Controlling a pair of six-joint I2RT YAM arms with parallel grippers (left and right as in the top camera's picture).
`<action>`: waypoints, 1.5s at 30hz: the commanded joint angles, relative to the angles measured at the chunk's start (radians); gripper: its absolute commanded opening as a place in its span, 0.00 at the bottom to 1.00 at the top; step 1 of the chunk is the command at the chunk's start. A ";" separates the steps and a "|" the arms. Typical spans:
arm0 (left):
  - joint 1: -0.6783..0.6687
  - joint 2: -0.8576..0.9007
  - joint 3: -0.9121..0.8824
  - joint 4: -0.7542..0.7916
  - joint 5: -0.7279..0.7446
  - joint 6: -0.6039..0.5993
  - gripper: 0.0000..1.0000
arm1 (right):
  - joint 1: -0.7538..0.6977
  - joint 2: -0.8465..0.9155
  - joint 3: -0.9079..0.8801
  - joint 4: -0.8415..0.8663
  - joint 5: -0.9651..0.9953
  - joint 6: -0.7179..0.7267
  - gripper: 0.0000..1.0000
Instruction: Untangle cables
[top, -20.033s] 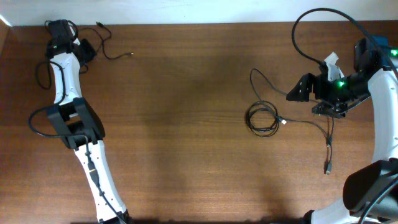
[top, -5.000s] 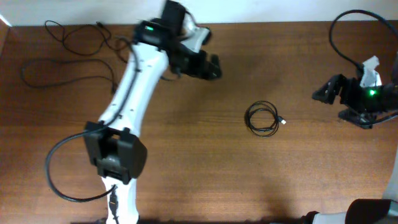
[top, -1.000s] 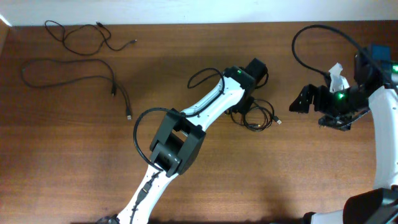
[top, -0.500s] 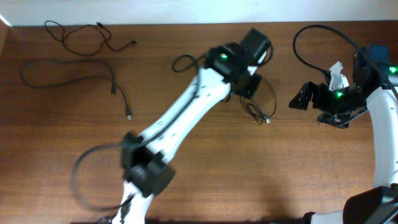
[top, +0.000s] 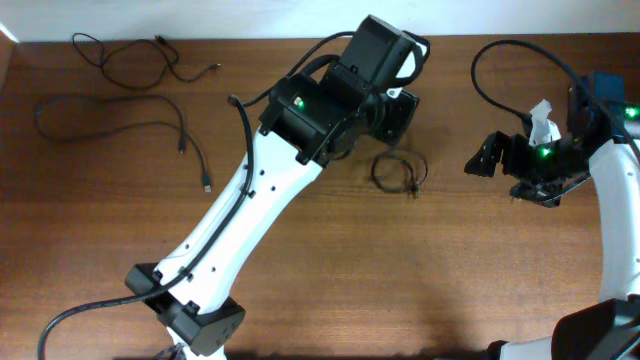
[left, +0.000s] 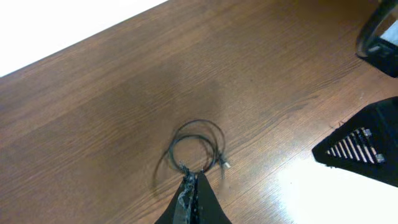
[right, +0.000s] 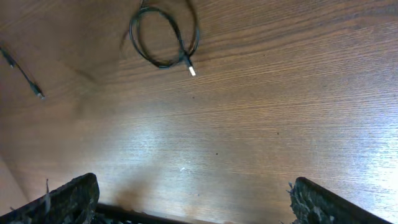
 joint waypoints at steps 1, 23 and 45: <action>0.006 -0.043 0.028 0.045 0.154 0.072 0.00 | 0.004 0.004 -0.006 0.002 0.008 0.000 0.98; 0.135 0.190 0.024 -0.119 -0.100 -0.010 0.57 | 0.004 0.004 -0.006 -0.006 0.008 0.000 0.98; 0.172 0.618 0.024 -0.018 0.116 0.103 0.44 | 0.004 0.004 -0.006 0.005 0.008 0.000 0.98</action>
